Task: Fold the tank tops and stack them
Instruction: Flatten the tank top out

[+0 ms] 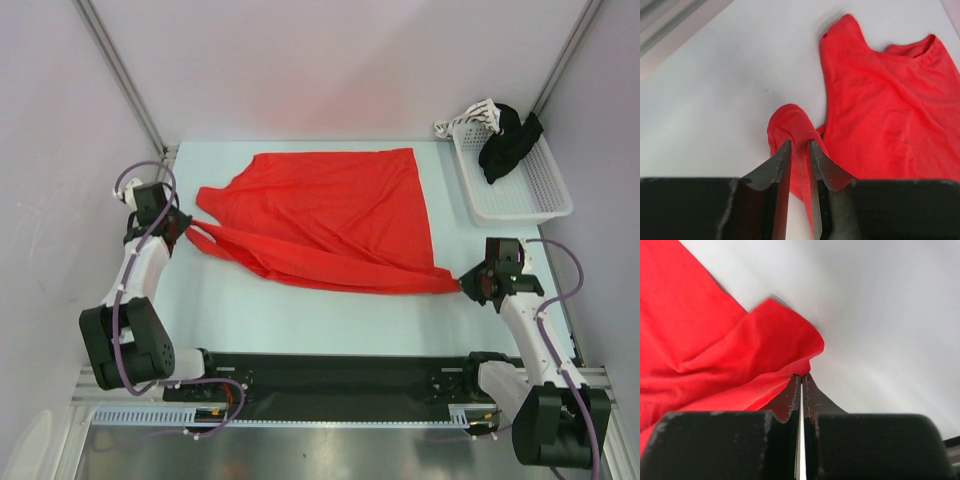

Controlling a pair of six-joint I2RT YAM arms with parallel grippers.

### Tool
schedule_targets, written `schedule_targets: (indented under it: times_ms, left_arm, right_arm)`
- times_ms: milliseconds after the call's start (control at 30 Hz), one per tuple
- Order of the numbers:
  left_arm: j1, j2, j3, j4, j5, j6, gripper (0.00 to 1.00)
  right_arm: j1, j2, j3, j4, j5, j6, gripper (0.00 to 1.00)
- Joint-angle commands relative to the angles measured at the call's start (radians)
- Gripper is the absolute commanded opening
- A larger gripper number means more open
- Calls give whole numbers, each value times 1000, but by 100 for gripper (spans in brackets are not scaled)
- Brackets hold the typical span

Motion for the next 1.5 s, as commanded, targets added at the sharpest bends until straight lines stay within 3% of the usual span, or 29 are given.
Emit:
schedule_targets:
  times_ms: [0, 133, 200, 367, 533, 700, 767, 933, 1033, 1467]
  left_arm:
    - [-49, 74, 139, -15, -58, 49, 25]
    - [-61, 233, 287, -104, -43, 48, 28]
    - [-61, 299, 347, -139, -51, 48, 39]
    - [-130, 196, 263, -87, -8, 92, 59]
    - [-425, 77, 114, -60, 53, 105, 63]
    - [-667, -75, -67, -14, 21, 126, 81]
    - [-706, -107, -99, 5, 32, 129, 79]
    - [-811, -89, -153, 2, -2, 149, 55]
    - [-836, -63, -170, 5, -26, 155, 47]
    - [-838, 121, -109, -48, -130, 158, 43]
  right_arm:
    - [-4, 72, 115, 59, 1, -51, 0]
    - [-4, 195, 188, 85, 7, -38, 0]
    - [-4, 221, 198, 105, 7, -35, 0]
    - [-4, 266, 192, 137, 7, -29, 0]
    - [-4, 292, 174, 165, 1, -35, 0]
    - [-4, 298, 151, 185, -8, -48, 0]
    - [-4, 296, 146, 191, -10, -49, 0]
    - [-4, 306, 142, 206, -17, -52, 0]
    - [-4, 310, 145, 203, -21, -55, 0]
    - [-4, 310, 128, 205, -19, -51, 0]
